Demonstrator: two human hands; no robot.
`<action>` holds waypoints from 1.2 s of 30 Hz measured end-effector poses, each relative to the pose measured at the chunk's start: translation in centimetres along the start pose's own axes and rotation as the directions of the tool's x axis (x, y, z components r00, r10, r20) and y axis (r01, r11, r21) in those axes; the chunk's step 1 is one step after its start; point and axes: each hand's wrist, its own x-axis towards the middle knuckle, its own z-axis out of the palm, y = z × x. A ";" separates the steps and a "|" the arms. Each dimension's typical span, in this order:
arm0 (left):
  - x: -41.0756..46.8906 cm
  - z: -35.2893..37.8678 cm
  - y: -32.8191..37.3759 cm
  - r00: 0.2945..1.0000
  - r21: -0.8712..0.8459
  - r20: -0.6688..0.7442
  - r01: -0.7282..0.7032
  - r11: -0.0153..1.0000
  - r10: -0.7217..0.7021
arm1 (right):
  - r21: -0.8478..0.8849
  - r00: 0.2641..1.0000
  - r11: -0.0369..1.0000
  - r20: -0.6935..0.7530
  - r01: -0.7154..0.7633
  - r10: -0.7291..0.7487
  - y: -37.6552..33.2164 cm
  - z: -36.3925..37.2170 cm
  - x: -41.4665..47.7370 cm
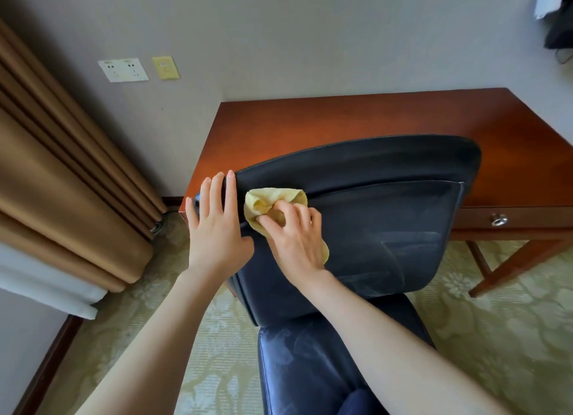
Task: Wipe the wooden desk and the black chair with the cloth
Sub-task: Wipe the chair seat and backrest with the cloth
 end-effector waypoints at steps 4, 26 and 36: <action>0.8 -0.6 1.5 0.995 0.020 -0.050 -0.088 0.996 0.089 | 0.043 0.997 0.996 -0.038 0.072 -0.070 1.9 -0.1 0.1; 3.4 1.1 5.7 0.982 0.065 -0.055 -0.179 0.982 0.183 | 0.109 0.484 0.530 -0.288 -0.841 0.826 21.9 -8.0 -2.1; 3.9 -0.4 4.0 0.962 0.057 0.113 -0.258 0.965 0.250 | 0.448 0.266 0.406 -0.343 -0.797 0.901 14.6 -3.4 0.4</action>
